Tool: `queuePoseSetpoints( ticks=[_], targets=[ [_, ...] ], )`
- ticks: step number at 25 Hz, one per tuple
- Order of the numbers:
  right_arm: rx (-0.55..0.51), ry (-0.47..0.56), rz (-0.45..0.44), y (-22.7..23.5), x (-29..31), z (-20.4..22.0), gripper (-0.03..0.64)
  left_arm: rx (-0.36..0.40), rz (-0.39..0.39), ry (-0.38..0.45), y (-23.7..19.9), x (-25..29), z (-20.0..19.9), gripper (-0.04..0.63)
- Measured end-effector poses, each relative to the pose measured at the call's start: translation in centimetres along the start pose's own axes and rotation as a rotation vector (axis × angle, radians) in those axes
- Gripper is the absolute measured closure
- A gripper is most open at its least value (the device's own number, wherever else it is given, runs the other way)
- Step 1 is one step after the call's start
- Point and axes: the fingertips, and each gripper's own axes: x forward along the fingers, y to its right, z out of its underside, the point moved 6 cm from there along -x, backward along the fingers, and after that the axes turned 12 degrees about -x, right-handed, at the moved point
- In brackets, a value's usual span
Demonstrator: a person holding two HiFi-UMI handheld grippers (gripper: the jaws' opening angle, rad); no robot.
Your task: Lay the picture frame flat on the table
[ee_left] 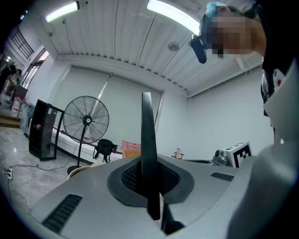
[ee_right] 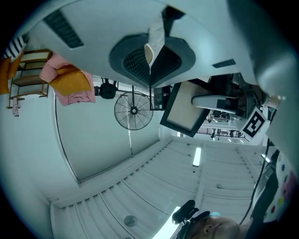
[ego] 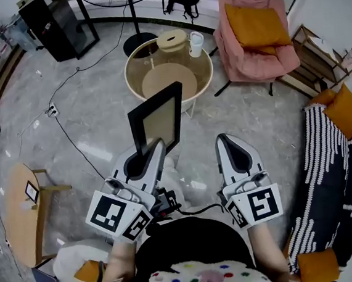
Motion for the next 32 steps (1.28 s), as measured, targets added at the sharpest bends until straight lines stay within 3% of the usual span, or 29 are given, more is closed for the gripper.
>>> queuePoseSetpoints(
  ticks=[20, 32],
  targets=[
    [0.035, -0.076, 0.079, 6.1, 17.4, -0.9, 0.583, -0.020, 0.090, -0.094, -13.0, 14.1, -6.6, 0.572],
    [0.039, -0.112, 0.104, 7.3, 22.6, -1.1, 0.583, -0.037, 0.091, -0.120, -17.9, 17.2, -8.5, 0.572]
  ],
)
